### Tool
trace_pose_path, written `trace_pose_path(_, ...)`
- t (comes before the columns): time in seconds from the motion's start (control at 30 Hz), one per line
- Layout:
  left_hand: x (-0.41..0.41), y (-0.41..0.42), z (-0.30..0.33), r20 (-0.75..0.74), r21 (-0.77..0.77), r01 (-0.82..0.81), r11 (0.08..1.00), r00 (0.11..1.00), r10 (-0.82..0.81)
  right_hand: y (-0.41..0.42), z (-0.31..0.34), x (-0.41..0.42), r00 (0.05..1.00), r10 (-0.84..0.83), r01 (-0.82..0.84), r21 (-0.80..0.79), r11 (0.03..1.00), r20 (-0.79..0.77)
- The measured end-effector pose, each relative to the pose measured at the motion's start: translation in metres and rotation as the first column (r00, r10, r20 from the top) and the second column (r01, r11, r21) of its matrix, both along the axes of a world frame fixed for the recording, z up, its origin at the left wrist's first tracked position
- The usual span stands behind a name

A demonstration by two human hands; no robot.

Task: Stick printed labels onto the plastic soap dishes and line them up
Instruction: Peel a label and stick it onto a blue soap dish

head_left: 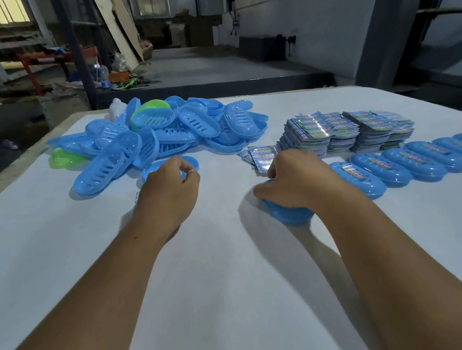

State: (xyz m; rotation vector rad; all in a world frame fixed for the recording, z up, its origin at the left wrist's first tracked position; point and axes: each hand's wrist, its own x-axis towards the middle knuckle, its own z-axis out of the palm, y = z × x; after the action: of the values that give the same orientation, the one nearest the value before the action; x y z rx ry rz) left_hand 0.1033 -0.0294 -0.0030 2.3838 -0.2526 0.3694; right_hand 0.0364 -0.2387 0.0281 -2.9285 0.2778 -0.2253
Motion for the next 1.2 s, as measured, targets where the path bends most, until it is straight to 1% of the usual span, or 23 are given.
trace_pose_path(0.1, 0.0, 0.0, -0.001, 0.007, 0.008, 0.006, 1.0, 1.0, -0.006, -0.002, 0.002, -0.001, 1.0, -0.01, 0.01, 0.012, 1.0, -0.011)
trace_pose_path(0.27, 0.001, 0.001, -0.001, -0.01, 0.018, 0.012, 1.0, 1.0, -0.011, -0.009, 0.002, -0.002, 0.997, -0.045, 0.045, 0.002, 0.999, 0.067)
trace_pose_path(0.4, -0.001, 0.002, -0.002, -0.03, 0.021, 0.028, 0.999, 0.999, -0.027, -0.01, 0.003, -0.001, 0.997, -0.026, 0.027, -0.011, 1.0, 0.077)
trace_pose_path(0.47, -0.001, 0.002, -0.001, -0.04, 0.024, 0.025, 0.999, 0.999, -0.024, -0.01, 0.003, 0.0, 0.997, -0.017, 0.016, 0.015, 1.0, 0.08)
trace_pose_path(0.53, -0.001, 0.003, -0.001, -0.049, 0.03, 0.02, 0.999, 0.999, -0.018, -0.008, 0.002, 0.003, 0.995, -0.006, -0.001, 0.072, 0.997, 0.097)
trace_pose_path(0.63, -0.001, 0.003, -0.002, -0.055, 0.039, 0.007, 0.999, 0.998, -0.005, 0.002, -0.003, 0.008, 0.984, 0.052, -0.077, 0.142, 0.987, 0.168)
trace_pose_path(0.7, -0.001, 0.003, -0.002, -0.056, 0.043, 0.003, 0.999, 0.998, -0.001, 0.013, -0.008, 0.011, 0.971, 0.123, -0.16, 0.179, 0.971, 0.205)
trace_pose_path(0.8, -0.001, 0.004, -0.003, -0.045, 0.055, -0.002, 0.998, 0.999, 0.004, 0.027, -0.016, 0.013, 0.948, 0.219, -0.267, 0.203, 0.942, 0.229)
trace_pose_path(0.9, 0.001, 0.008, 0.0, -0.017, 0.06, -0.03, 0.998, 0.999, 0.031, 0.035, -0.022, 0.016, 0.932, 0.266, -0.322, 0.223, 0.92, 0.248)
trace_pose_path(0.97, 0.005, 0.015, 0.003, 0.028, 0.046, -0.084, 0.995, 0.996, 0.083, 0.037, -0.024, 0.018, 0.925, 0.272, -0.338, 0.244, 0.909, 0.266)
trace_pose_path(1.07, 0.016, 0.035, 0.007, 0.159, 0.022, -0.247, 0.969, 0.957, 0.241, 0.034, -0.026, 0.02, 0.924, 0.255, -0.329, 0.252, 0.91, 0.285)
trace_pose_path(1.13, 0.024, 0.053, 0.006, 0.244, 0.03, -0.382, 0.924, 0.899, 0.364, 0.032, -0.026, 0.021, 0.923, 0.246, -0.324, 0.252, 0.912, 0.295)
trace_pose_path(1.2, 0.031, 0.069, 0.002, 0.259, 0.098, -0.5, 0.86, 0.848, 0.463, 0.031, -0.027, 0.021, 0.92, 0.253, -0.331, 0.246, 0.911, 0.3)
